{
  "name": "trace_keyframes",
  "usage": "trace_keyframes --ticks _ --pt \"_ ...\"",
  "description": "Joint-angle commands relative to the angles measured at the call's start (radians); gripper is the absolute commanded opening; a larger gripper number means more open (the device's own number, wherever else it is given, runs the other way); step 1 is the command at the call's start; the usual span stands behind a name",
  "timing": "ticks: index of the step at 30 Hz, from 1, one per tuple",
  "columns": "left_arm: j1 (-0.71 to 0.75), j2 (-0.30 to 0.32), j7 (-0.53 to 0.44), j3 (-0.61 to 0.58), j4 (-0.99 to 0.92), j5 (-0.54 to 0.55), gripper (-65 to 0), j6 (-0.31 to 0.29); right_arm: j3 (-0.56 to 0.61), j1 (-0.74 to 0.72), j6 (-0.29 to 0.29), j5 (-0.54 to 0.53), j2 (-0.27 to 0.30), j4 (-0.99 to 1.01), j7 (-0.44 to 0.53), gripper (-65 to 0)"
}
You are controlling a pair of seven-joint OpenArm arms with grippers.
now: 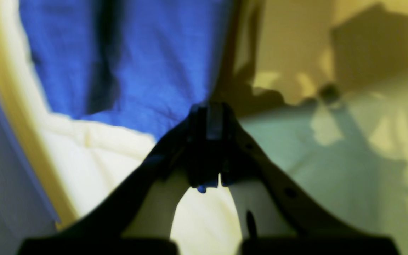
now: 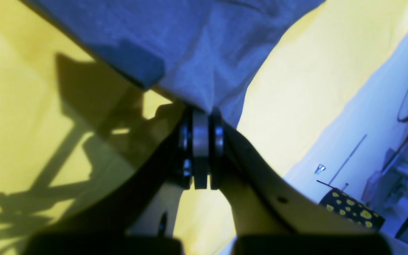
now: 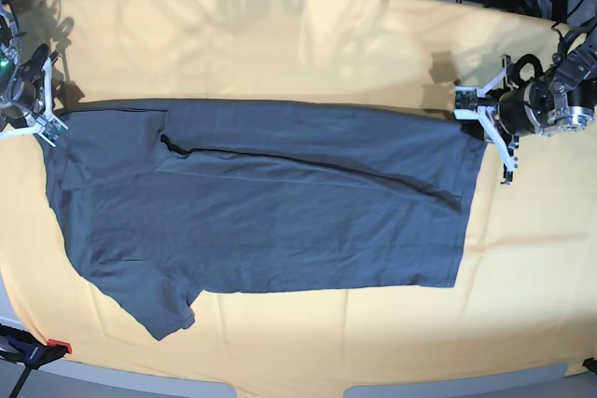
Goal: Fold the T-shirt properly
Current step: 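Grasp the folded shirt edge again with both grippers, then drag the shirt further toward the robot with both grippers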
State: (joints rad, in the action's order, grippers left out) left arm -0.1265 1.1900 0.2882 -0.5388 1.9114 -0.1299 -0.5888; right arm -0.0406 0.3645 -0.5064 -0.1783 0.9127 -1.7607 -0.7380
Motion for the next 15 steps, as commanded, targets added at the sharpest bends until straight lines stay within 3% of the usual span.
trace_keyframes --ticks 1,10,13,15 --pt "-0.015 0.042 0.001 0.01 0.021 0.015 -65.0 -0.001 -0.012 -0.006 -0.001 -0.01 0.037 -0.013 -0.014 -65.0" --pt "-0.015 0.176 -0.004 0.01 0.07 0.049 -65.0 -0.004 -0.012 -0.007 -0.142 -0.264 0.154 -0.014 -0.152 -65.0" --pt "-0.016 0.195 -0.003 0.01 0.079 0.091 -65.0 -0.07 -0.012 -0.007 -0.192 -0.395 0.197 -0.016 -0.201 -65.0" --pt "-0.015 0.201 -0.004 0.01 0.085 0.115 -65.0 -0.109 -0.012 -0.007 -0.192 -0.481 0.221 -0.03 -0.251 -65.0"
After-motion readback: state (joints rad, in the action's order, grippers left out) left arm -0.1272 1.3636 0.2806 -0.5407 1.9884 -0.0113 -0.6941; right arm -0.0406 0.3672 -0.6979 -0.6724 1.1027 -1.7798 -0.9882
